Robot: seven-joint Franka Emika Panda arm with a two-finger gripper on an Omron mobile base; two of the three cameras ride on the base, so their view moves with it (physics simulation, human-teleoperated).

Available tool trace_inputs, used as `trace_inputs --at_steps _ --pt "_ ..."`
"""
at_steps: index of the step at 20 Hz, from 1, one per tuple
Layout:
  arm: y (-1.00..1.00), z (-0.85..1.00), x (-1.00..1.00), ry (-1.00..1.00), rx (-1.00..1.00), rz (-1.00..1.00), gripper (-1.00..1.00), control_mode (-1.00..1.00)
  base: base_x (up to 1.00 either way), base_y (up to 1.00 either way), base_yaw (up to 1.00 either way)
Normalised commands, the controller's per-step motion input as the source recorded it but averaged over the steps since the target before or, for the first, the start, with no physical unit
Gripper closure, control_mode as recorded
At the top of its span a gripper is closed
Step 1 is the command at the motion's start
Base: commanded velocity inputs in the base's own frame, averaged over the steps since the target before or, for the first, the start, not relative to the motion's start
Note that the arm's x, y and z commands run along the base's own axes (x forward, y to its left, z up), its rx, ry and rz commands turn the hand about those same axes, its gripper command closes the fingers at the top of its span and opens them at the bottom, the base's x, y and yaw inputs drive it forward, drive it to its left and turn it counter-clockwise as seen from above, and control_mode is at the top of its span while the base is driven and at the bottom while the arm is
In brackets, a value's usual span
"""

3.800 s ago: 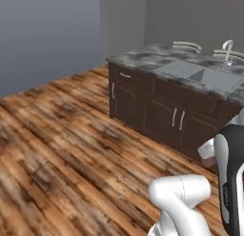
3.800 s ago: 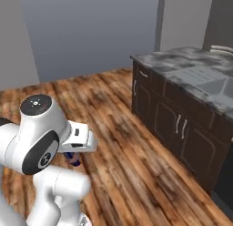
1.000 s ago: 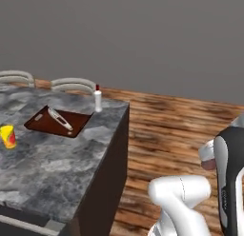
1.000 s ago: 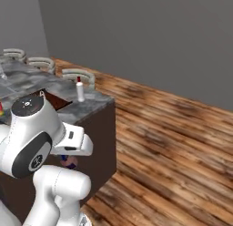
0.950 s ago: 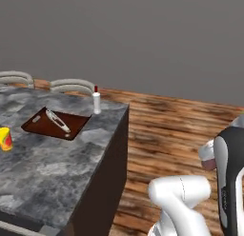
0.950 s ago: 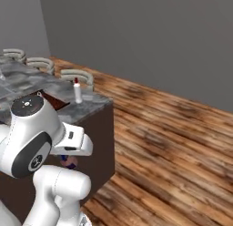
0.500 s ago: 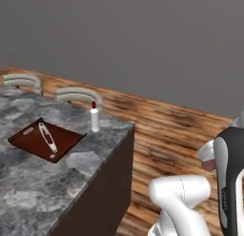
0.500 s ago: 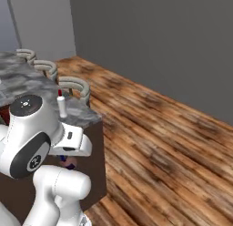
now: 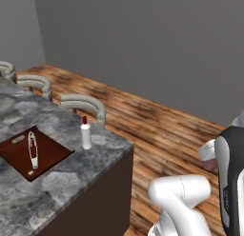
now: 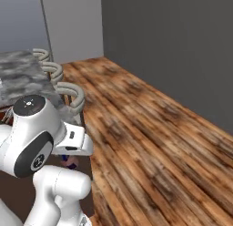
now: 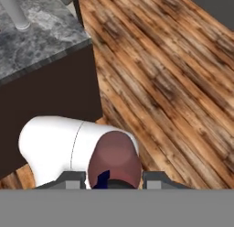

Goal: Place the drinks on the dining counter in a tight cluster.

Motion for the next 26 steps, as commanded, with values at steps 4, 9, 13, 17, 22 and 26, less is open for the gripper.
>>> trace_inputs --at_steps 4,9,13,17,22,26 --pt "0.0 0.0 0.0 0.0 0.0 0.0 1.0 1.0 0.15 0.01 0.13" --pt "0.0 0.0 0.0 0.0 0.0 0.0 1.0 1.0 0.25 0.15 0.17" --pt "0.0 0.0 0.0 0.0 0.0 0.0 1.0 1.0 0.71 0.0 0.39" --pt "0.0 0.0 0.0 0.0 0.0 0.0 1.0 1.0 0.54 -0.15 0.53" --pt "0.0 0.0 0.0 0.0 0.0 0.0 1.0 1.0 0.23 -0.4 0.49" --pt "0.0 0.0 0.0 0.0 0.0 0.0 1.0 1.0 0.31 -0.49 0.45"
